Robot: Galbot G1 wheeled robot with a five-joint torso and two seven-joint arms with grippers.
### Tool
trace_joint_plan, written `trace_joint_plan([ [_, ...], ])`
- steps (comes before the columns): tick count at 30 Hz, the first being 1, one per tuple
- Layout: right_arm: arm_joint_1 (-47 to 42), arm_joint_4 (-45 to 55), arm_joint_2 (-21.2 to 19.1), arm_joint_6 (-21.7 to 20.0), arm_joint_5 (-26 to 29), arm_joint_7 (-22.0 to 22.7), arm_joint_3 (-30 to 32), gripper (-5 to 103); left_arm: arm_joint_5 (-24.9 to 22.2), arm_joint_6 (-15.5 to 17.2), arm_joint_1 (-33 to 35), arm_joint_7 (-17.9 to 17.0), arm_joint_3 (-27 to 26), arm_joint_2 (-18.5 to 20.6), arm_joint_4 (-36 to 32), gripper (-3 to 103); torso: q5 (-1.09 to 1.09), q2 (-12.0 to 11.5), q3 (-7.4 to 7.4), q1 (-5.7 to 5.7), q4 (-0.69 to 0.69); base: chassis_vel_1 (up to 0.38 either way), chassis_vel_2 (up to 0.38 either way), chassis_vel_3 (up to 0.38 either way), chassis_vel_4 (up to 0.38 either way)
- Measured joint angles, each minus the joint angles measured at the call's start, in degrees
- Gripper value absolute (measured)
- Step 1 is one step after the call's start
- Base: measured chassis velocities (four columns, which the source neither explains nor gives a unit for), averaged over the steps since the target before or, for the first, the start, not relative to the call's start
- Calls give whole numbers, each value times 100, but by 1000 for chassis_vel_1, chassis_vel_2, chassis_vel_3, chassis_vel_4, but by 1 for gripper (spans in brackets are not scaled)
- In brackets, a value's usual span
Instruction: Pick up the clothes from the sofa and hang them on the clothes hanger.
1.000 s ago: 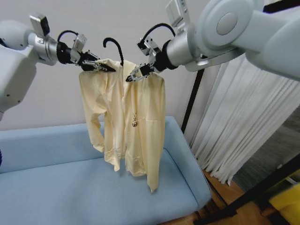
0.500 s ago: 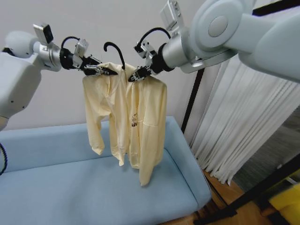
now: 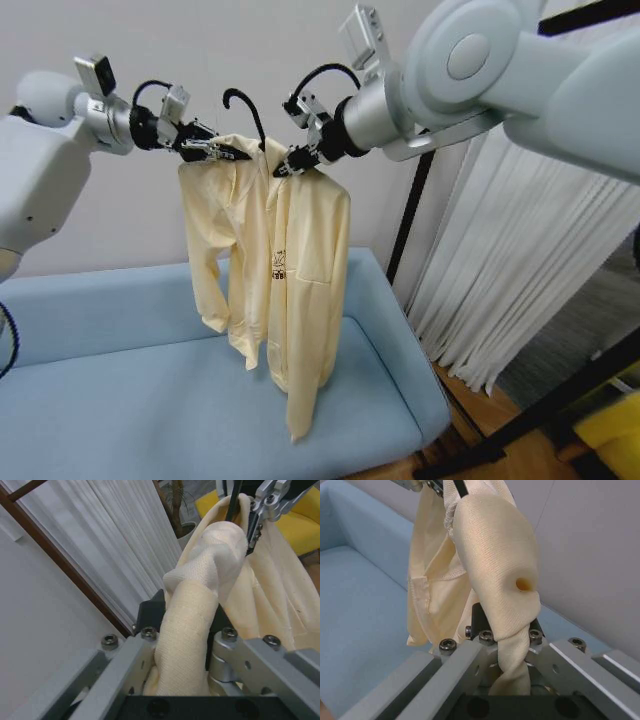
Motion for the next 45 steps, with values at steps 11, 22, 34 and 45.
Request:
trace_joint_plan([
  [11,-276,63,-159,5,467,355,581,1,-303,1,4,-1037,79,-152,-5,58,0,0,0,0,0,0,0,0,0],
  [22,-668,61,-473,21,587,591,1150,1,-916,71,-17,-2312,78,-259,-93,98,1,0,0,0,0,0,0,0,0],
  [34,-1048,-85,-423,24,572,1090,1636,1,-1241,121,-10,-2991,44,-398,-146,100,0,1,0,0,0,0,0,0,0],
  [45,-950,-136,-375,41,980,2223,1825,1,-1808,188,601,-3929,-395,-79,-881,100,-3,1,0,0,1,0,0,0,0],
])
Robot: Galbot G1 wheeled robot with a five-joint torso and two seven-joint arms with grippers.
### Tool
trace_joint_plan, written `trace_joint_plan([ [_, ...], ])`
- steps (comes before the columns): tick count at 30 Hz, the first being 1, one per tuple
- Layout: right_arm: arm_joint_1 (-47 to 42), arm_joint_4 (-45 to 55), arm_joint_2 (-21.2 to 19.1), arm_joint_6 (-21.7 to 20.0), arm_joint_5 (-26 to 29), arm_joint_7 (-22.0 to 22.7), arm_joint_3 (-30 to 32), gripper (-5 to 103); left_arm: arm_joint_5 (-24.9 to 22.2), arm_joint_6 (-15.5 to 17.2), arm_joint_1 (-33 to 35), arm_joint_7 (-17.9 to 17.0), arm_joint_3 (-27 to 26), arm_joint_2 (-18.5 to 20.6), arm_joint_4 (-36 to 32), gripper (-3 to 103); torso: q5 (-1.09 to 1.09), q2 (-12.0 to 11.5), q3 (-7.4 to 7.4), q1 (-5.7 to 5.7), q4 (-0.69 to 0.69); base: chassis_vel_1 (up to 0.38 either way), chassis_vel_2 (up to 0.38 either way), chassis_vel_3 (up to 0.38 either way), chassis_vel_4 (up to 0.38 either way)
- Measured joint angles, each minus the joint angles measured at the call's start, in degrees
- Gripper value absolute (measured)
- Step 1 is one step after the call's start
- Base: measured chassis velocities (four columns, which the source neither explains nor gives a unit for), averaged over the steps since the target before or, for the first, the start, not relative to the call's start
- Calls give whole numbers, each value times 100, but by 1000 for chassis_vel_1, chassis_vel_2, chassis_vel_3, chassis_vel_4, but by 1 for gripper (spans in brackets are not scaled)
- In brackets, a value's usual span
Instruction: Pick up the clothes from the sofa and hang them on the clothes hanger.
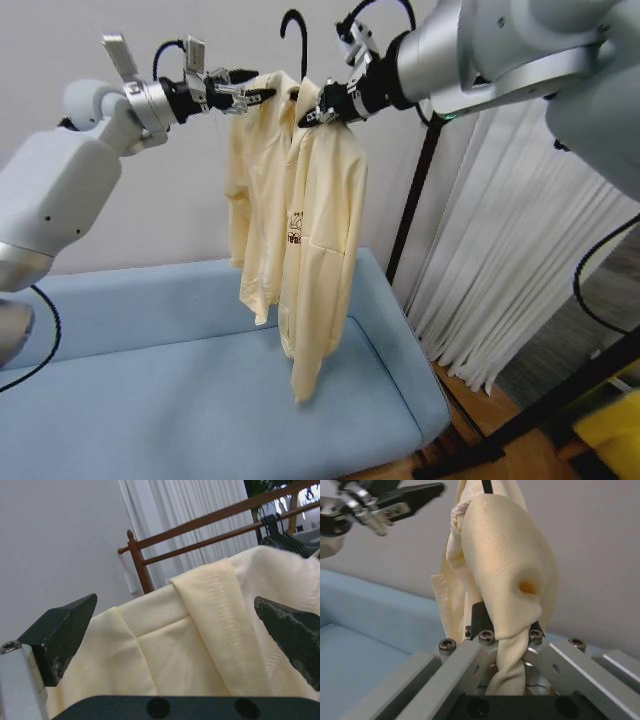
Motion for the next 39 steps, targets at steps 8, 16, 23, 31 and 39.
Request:
trace_joint_plan([
  [8,-47,-207,-145,0,-184,205,-47,1,-426,165,618,-609,-622,488,-687,100,5,0,0,0,-2,0,0,0,0],
  [16,99,-691,212,455,256,1476,-11,1,-512,242,2395,-797,-2022,1643,-1832,100,-2,0,0,0,0,0,0,0,0],
  [23,328,-1606,801,860,189,2464,-156,1,-641,-175,3897,-1355,-2899,2463,-2523,100,0,0,0,-1,6,0,0,0,0],
  [31,375,-2390,1397,1655,-370,3199,-158,1,-592,-327,4723,-4179,-3600,2302,-3128,100,1,0,0,0,1,0,0,0,0],
  [39,307,-2831,1449,1790,-993,3404,-166,1,151,244,6834,-6390,-4930,1089,-4705,100,5,-1,-1,-1,-2,0,0,0,0],
])
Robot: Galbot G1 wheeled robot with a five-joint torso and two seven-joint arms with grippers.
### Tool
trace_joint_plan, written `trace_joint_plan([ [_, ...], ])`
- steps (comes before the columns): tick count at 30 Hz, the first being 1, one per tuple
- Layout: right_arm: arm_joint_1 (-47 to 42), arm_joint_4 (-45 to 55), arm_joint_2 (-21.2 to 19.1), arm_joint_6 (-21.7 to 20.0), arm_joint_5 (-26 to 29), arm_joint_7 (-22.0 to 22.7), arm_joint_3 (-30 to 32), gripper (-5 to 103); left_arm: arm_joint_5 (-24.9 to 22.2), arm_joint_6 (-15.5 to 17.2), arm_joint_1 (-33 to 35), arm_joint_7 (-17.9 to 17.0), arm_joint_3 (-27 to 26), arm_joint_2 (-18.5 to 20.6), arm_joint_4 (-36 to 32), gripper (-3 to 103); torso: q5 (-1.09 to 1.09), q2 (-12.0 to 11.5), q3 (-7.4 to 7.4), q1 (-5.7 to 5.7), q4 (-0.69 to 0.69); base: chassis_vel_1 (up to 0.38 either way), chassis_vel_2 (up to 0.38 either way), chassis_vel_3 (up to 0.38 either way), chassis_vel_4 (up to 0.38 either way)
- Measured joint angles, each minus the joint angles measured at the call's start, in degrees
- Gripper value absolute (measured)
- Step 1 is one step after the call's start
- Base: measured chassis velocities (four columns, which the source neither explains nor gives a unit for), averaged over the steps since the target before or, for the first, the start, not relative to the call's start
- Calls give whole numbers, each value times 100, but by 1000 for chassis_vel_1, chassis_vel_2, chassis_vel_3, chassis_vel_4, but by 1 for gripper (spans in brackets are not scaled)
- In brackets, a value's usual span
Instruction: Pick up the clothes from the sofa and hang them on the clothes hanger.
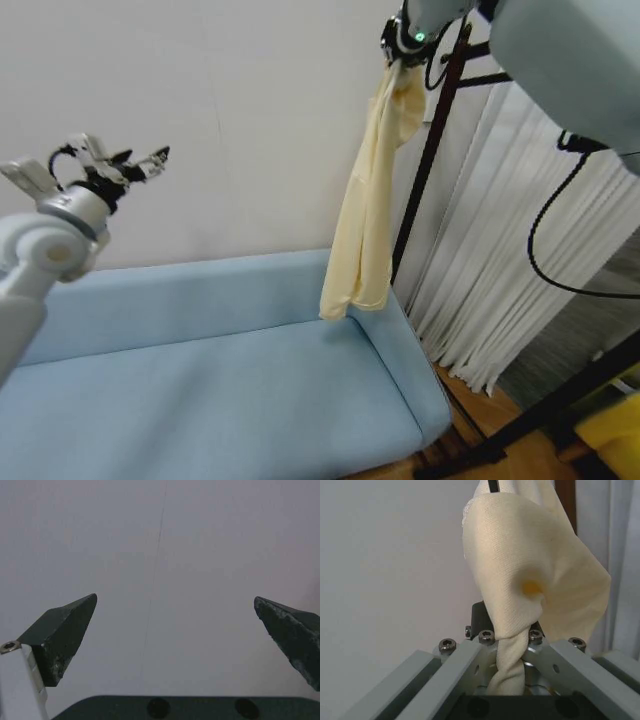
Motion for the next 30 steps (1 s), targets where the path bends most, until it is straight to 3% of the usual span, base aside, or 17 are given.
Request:
trace_joint_plan([
  [2,-19,-13,-39,-77,-88,-42,-38,1,133,-24,277,-4,-151,-160,-103,100,-1,0,0,1,-1,0,0,0,0],
  [5,-78,-106,-137,-256,-441,-170,-207,1,800,-151,1408,179,-619,-879,-420,100,-2,0,1,1,2,0,0,0,0],
  [6,-78,-106,-137,-256,-441,-170,-207,1,800,-151,1408,179,-619,-879,-420,100,-2,0,1,1,2,0,0,0,0],
  [10,-131,-348,-68,-270,-685,-150,-291,1,1559,-371,2267,724,-857,-1516,-540,100,-2,0,1,1,3,0,0,0,0],
  [16,70,-1468,277,-256,-883,-146,-468,1,2073,-491,2869,1267,-1081,-2025,-565,100,-3,0,0,0,3,0,0,0,0],
  [24,81,-2648,573,-237,-1169,-228,-508,1,2160,-532,3053,1415,-1231,-2183,-503,100,-2,0,0,0,1,0,0,0,0],
  [30,-171,-2653,463,-105,-1206,-190,-398,1,2185,-531,3038,1447,-1243,-2184,-443,100,0,0,1,2,1,0,0,0,0],
])
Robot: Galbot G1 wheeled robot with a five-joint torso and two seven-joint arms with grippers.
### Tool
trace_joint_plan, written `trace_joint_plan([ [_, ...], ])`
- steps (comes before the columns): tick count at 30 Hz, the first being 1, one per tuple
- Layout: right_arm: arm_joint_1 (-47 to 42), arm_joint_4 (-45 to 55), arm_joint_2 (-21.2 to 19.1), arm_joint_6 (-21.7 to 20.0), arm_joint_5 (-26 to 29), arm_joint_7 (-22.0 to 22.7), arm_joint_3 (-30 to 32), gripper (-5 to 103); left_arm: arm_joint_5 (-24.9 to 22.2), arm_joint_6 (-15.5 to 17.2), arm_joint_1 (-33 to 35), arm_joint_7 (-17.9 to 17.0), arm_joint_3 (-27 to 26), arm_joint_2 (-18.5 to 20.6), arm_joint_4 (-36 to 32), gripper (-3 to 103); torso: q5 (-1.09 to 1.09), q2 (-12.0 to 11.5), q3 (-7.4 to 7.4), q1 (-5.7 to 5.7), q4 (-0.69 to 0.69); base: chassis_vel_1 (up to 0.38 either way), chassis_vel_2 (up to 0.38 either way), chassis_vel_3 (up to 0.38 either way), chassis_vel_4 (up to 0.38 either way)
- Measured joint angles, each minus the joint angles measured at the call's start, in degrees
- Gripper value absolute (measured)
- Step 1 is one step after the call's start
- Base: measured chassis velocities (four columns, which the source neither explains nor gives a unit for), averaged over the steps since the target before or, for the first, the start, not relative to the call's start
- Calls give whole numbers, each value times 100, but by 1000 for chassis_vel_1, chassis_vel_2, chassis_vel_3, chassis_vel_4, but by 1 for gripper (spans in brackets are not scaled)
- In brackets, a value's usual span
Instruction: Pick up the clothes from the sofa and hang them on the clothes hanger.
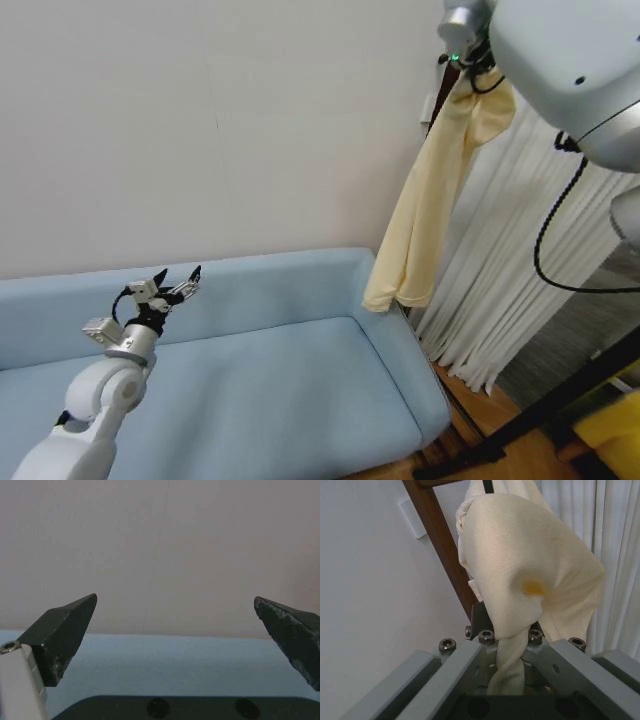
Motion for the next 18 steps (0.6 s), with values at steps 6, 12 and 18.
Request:
trace_joint_plan([
  [6,-123,-290,-17,11,-126,-139,138,1,54,37,-136,1,96,-4,25,100,-1,0,0,0,2,0,0,0,0],
  [12,-292,-167,-282,63,-115,-164,227,1,178,109,-454,-50,443,-11,105,100,0,0,0,0,1,0,0,0,0],
  [18,-358,-153,-600,62,-162,-275,232,1,270,151,-837,-90,939,-9,236,100,1,0,-1,0,-4,0,0,0,0],
])
